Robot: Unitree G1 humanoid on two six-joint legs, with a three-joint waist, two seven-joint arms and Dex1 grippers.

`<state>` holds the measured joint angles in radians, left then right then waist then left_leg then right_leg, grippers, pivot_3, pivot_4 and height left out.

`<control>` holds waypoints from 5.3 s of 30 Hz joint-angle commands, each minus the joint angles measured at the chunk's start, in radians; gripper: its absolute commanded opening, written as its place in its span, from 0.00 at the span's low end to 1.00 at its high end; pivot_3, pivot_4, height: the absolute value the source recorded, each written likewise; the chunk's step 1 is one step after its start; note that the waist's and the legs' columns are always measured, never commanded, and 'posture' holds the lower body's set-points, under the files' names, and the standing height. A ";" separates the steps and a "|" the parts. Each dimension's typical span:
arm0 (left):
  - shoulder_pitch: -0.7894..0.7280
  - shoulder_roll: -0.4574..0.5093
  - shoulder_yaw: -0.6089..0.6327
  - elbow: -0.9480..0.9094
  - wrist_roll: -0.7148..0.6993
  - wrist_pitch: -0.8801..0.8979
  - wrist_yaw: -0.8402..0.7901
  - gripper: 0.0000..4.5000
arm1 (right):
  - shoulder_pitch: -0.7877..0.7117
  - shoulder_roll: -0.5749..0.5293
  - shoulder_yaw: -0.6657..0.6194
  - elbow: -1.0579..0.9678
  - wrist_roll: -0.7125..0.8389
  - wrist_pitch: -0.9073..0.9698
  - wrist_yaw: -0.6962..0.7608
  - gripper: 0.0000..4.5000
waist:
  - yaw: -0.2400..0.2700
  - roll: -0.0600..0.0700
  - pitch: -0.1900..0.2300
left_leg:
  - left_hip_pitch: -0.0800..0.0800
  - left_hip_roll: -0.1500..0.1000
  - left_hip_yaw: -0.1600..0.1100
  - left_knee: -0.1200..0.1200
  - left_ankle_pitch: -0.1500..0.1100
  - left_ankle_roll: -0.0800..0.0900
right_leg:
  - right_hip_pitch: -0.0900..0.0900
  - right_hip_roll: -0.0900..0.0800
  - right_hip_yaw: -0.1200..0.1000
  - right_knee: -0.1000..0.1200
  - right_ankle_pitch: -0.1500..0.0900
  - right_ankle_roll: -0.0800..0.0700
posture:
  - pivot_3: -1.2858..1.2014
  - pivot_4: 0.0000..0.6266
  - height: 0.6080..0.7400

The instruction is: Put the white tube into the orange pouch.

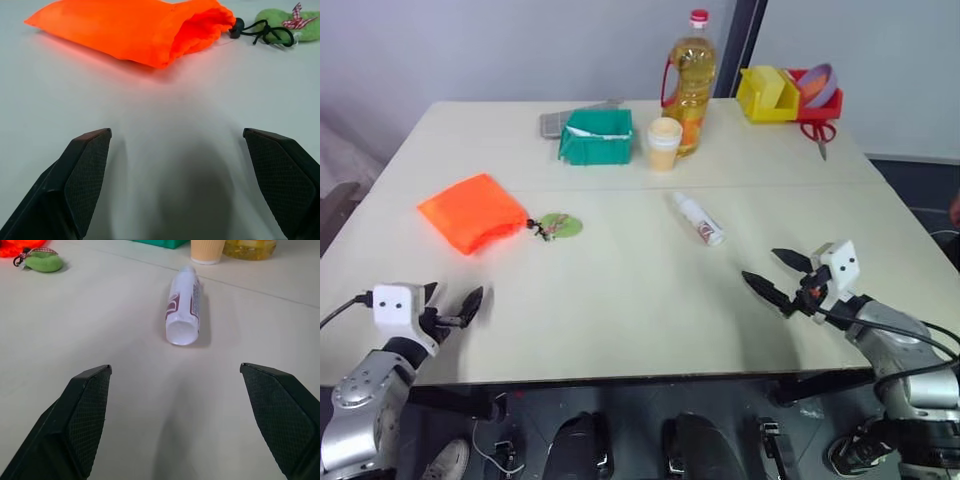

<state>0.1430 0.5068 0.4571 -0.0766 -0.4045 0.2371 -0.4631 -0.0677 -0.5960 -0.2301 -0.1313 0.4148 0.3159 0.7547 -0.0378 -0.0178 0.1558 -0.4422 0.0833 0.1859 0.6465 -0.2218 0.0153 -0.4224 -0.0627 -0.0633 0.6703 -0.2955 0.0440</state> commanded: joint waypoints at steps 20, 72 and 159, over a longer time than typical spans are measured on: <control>-0.174 0.051 -0.220 -0.057 0.436 -0.168 0.200 1.00 | -0.037 0.082 0.144 -0.267 0.043 0.085 -0.049 0.95 | -0.003 0.000 0.000 | 0.000 0.000 0.000 -0.001 0.000 0.001 | 0.002 0.000 0.000 -0.001 0.000 0.000 | 0.52 0.24 1.00; -0.399 0.006 -0.419 -0.033 0.458 -0.038 0.088 0.01 | -0.135 0.201 0.271 -0.145 -0.095 0.011 -0.157 1.00 | 0.023 0.000 0.000 | -0.001 0.000 0.002 0.002 0.005 -0.002 | 0.003 0.002 -0.001 0.001 0.003 0.005 | 0.52 0.24 1.00; -0.328 -0.037 -0.518 -0.394 0.215 0.216 -0.147 0.00 | -0.417 0.428 0.567 0.044 -0.312 0.110 -0.163 0.25 | 0.018 0.000 0.000 | -0.001 0.000 0.002 0.002 0.006 -0.004 | 0.001 0.002 0.000 0.004 0.003 0.005 | 0.52 0.24 1.00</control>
<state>-0.1797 0.4652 -0.0501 -0.4387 -0.1639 0.4480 -0.5895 -0.4499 -0.1910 0.3379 -0.0638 0.1032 0.4532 0.5991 -0.0197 -0.0179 0.1557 -0.4428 0.0833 0.1880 0.6481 -0.2156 0.0116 -0.4210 -0.0607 -0.0632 0.6742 -0.2925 0.0492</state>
